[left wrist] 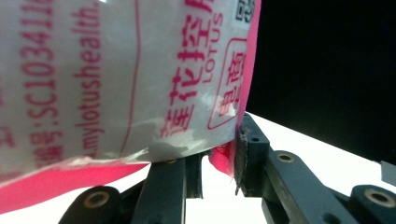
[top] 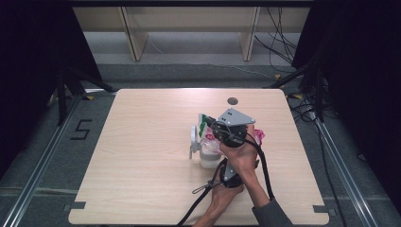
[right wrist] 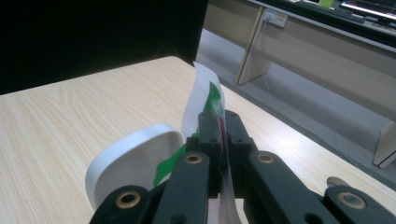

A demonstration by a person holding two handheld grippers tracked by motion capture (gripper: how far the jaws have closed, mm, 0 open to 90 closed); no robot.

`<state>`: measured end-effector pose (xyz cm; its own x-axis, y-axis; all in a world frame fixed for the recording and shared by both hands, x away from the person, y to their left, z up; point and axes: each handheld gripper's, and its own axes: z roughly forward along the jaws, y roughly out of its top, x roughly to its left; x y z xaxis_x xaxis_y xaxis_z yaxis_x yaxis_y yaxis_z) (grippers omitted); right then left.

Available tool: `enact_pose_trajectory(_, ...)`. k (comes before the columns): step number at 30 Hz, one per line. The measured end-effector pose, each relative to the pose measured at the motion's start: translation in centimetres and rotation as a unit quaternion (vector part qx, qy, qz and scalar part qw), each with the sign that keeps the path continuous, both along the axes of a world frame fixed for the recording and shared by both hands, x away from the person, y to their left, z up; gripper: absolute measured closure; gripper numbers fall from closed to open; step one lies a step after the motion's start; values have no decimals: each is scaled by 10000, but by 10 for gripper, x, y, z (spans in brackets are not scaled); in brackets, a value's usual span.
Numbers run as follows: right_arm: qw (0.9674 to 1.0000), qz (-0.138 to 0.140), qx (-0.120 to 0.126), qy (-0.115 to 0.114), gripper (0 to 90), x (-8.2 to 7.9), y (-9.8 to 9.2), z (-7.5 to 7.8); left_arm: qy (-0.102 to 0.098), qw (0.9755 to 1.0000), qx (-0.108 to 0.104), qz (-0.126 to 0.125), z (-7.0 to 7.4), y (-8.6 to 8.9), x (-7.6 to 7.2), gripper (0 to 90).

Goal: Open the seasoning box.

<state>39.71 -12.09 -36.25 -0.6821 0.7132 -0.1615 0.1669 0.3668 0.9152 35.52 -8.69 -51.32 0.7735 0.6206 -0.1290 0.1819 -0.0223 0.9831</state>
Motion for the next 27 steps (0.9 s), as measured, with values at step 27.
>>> enact_pose_trajectory(27,10000,-9,23,4,890,-1,1,1,9,10000,-6,-9,2,0,0,746)
